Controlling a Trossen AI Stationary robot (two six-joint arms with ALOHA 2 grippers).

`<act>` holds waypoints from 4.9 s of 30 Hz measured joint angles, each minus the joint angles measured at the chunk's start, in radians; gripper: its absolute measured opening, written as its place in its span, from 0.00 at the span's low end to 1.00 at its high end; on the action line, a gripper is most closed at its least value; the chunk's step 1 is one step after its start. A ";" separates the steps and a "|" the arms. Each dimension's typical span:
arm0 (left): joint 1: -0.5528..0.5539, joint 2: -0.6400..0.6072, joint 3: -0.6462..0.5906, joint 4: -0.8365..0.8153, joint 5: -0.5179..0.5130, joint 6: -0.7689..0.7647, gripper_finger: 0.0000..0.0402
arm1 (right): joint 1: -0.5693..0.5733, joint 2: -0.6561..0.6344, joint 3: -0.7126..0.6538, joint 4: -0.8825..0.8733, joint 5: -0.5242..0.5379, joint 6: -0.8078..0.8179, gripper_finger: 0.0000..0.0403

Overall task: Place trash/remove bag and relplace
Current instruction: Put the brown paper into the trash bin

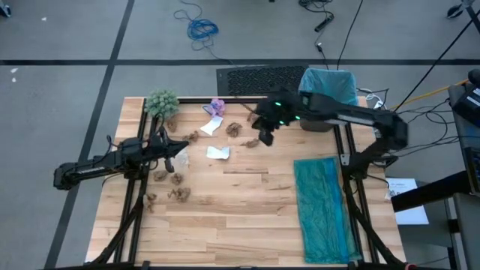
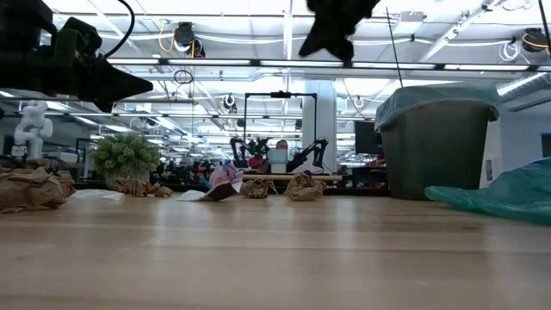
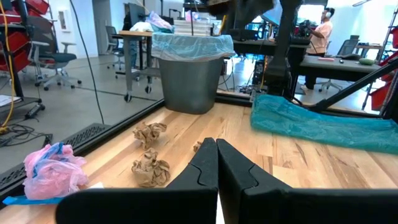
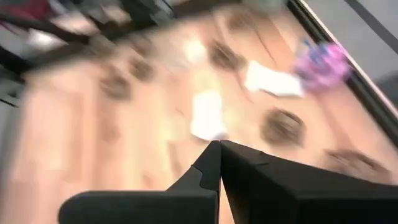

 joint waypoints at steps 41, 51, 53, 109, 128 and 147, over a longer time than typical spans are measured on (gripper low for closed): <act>0.002 0.000 0.000 0.155 -0.003 0.103 0.00 | -0.238 0.604 0.202 -0.104 0.146 -0.408 0.27; 0.002 0.000 0.000 0.326 -0.070 -0.169 0.00 | -0.216 0.391 0.202 -0.237 0.109 -0.348 0.00; 0.002 0.000 0.000 0.380 -0.094 -0.254 0.00 | -0.214 0.310 0.202 -0.262 0.095 -0.294 0.00; 0.002 0.000 0.000 0.597 -0.279 -0.472 0.00 | -0.074 0.247 0.202 -0.354 -0.116 -0.392 0.55; 0.002 0.000 0.000 0.597 -0.353 -0.466 0.00 | -0.079 0.637 0.201 -0.277 -0.028 -0.435 0.46; 0.002 0.000 0.000 0.596 -0.361 -0.463 0.00 | -0.088 0.166 0.202 -0.366 0.053 -0.211 0.00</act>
